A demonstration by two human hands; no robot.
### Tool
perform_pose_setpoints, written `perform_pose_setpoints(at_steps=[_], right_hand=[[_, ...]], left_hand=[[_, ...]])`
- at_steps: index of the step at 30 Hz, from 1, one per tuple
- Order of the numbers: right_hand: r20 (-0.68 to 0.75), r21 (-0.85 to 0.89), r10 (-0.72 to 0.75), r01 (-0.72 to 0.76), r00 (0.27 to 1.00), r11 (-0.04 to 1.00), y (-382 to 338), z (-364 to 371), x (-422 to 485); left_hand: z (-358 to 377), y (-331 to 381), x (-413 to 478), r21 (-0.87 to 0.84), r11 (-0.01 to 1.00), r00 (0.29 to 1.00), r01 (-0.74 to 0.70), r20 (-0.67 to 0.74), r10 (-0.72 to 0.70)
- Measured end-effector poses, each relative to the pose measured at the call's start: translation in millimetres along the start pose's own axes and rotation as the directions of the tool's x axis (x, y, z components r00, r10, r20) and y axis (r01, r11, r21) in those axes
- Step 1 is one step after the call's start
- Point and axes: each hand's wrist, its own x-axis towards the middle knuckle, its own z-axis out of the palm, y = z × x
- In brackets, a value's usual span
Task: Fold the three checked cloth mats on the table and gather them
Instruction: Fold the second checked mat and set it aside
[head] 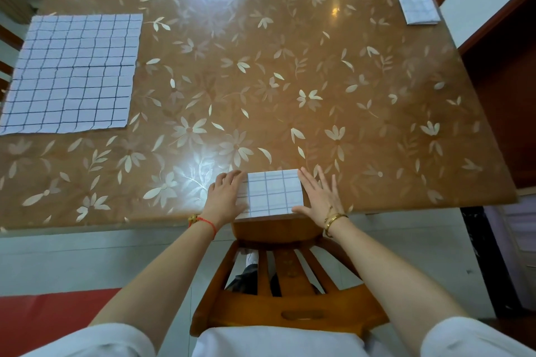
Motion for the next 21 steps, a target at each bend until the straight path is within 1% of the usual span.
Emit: perform_pose_setpoints(at_steps=[2,4,6,8,11,12,14,15,16,17,18,19,20,21], right_hand=[[0.003,0.009,0.002,-0.002,1.0,1.0,-1,-1,0],[0.005,0.015,0.002,-0.002,1.0,1.0,-1,-1,0],[0.0,0.03,0.004,-0.004,1.0,1.0,-2,-1,1],[-0.003,0.046,0.012,-0.012,1.0,0.999,-2,0,1],[0.0,0.084,0.014,-0.014,1.0,0.996,-3,-1,1],[-0.006,0.126,0.011,-0.01,1.0,0.992,-3,-1,1],[-0.025,0.281,0.025,-0.017,0.999,0.96,-4,-3,2],[-0.037,0.384,0.047,-0.029,0.998,0.923,-3,-3,3],[-0.048,0.502,0.083,-0.048,0.995,0.864,-3,-6,3],[-0.047,0.632,0.122,-0.065,0.991,0.773,-4,-11,2],[-0.026,0.759,0.144,-0.075,0.989,0.647,-5,-16,1],[-0.004,0.849,0.148,-0.075,0.989,0.523,-6,-24,0],[0.009,0.906,0.132,-0.064,0.991,0.419,-6,-31,-2],[0.015,0.94,0.105,-0.05,0.994,0.337,-6,-37,-5]], left_hand=[[-4,2,10,-0.094,0.994,0.996,0.058,-0.056,-0.063],[-6,5,21,-0.184,0.973,0.984,0.137,-0.089,-0.155],[-10,9,29,-0.284,0.933,0.965,0.219,-0.076,-0.249],[-16,12,32,-0.399,0.879,0.953,0.261,-0.04,-0.301],[-25,16,30,-0.573,0.778,0.953,0.259,0.019,-0.303],[-28,16,27,-0.626,0.742,0.957,0.239,0.023,-0.289],[-36,18,16,-0.698,0.693,0.968,0.179,0.001,-0.25],[-40,19,10,-0.724,0.675,0.973,0.142,-0.022,-0.229],[-44,22,4,-0.752,0.649,0.976,0.112,-0.04,-0.215],[-49,26,-4,-0.782,0.619,0.978,0.076,-0.062,-0.198],[-54,31,-11,-0.807,0.59,0.981,0.033,-0.087,-0.175],[-59,35,-18,-0.823,0.568,0.982,-0.004,-0.11,-0.152],[-64,39,-24,-0.833,0.553,0.982,-0.034,-0.131,-0.137],[-69,43,-30,-0.844,0.534,0.98,-0.058,-0.149,-0.129]])
